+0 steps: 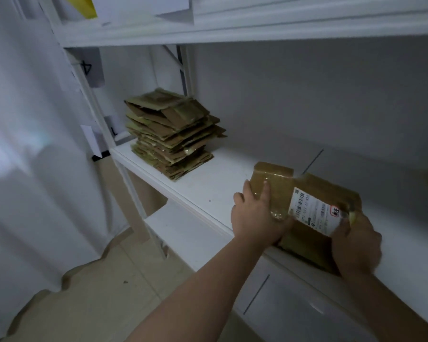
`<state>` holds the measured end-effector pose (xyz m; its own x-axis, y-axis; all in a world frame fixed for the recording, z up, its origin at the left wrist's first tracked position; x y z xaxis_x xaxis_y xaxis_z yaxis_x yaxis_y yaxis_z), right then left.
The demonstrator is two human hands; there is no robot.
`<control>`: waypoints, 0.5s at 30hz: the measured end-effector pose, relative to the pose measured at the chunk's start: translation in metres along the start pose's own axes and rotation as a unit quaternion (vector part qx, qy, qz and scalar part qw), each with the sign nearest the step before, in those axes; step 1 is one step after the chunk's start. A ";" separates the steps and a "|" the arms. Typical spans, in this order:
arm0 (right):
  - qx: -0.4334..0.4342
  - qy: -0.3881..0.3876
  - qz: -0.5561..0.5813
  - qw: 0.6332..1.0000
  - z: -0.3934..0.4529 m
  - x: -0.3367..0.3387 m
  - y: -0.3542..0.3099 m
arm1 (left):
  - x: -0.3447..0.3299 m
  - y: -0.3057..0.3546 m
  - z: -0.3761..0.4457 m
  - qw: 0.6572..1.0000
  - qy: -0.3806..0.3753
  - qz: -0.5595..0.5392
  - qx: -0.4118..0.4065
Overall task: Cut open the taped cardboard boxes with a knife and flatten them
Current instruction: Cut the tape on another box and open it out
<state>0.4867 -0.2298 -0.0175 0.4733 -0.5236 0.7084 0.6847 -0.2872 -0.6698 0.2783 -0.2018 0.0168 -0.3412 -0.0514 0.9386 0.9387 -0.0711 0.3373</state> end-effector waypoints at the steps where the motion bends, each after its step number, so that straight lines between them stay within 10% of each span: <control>1: -0.013 0.002 -0.003 1.000 0.000 -0.005 -0.004 | 0.006 -0.004 0.008 1.000 0.009 0.005 -0.016; 15: 0.015 0.060 0.119 0.991 0.019 -0.084 -0.292 | 0.239 -0.152 0.165 0.966 0.166 0.052 -0.188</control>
<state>0.2574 -0.0866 0.1231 0.5550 -0.6664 0.4979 0.5790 -0.1203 -0.8064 0.0622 -0.0388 0.2022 -0.3013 -0.3910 0.8697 0.9057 -0.4027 0.1327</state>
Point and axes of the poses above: each hand's wrist, its own z-axis towards the middle knuckle, its own x-axis out of the back of the hand, y = z × x, the point moved 6 cm from there along z, towards the middle knuckle, and after that the axes turned 5 degrees about -y, right-handed, at the moved point
